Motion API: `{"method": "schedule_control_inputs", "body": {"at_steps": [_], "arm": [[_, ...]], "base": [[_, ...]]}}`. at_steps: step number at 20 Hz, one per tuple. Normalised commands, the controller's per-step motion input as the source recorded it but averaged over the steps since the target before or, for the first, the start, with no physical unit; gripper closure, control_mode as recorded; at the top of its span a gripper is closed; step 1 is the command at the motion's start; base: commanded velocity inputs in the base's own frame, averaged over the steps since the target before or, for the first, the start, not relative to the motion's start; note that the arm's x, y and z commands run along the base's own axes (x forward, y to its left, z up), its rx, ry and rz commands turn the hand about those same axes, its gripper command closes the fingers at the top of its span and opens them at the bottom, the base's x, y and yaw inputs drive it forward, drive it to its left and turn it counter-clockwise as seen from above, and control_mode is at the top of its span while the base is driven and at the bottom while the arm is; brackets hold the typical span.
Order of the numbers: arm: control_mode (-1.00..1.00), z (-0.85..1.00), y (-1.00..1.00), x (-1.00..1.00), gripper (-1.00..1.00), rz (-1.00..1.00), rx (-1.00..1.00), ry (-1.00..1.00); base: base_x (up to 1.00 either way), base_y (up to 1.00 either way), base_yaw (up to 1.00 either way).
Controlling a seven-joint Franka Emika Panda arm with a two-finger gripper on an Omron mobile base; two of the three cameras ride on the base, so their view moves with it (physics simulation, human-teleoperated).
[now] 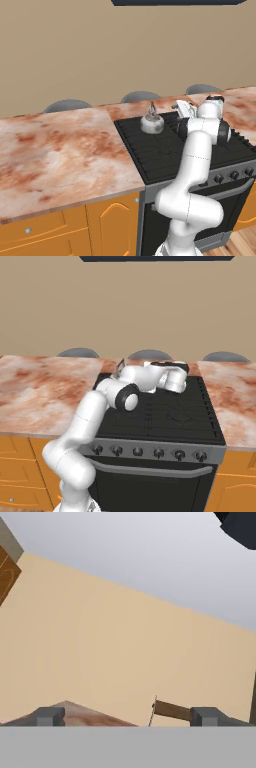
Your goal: Pick the kettle from the cabinet and place it on a stove burner. Then pick the pot from the counter and place it on another stove burner. Finally, turn both burners on.
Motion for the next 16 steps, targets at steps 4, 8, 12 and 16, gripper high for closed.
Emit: {"method": "schedule_control_inputs", "body": {"at_steps": [4, 8, 12, 16], "arm": [[-1.0, 0.36, 0.0, -0.51, -1.0, -0.03, -0.11, 0.06], [-1.0, 0.31, 0.02, -0.63, -1.0, -0.1, -0.09, 0.06], [-1.0, 0.36, 0.11, -0.69, -1.0, -0.17, -0.09, 0.04], [-1.0, 0.49, 0.15, -0.66, -1.0, -0.22, -0.1, 0.0]], "base": [[0.0, 0.0, 0.0], [0.0, 0.0, 0.0], [0.0, 0.0, 0.0], [0.0, 0.0, 0.0]]}}
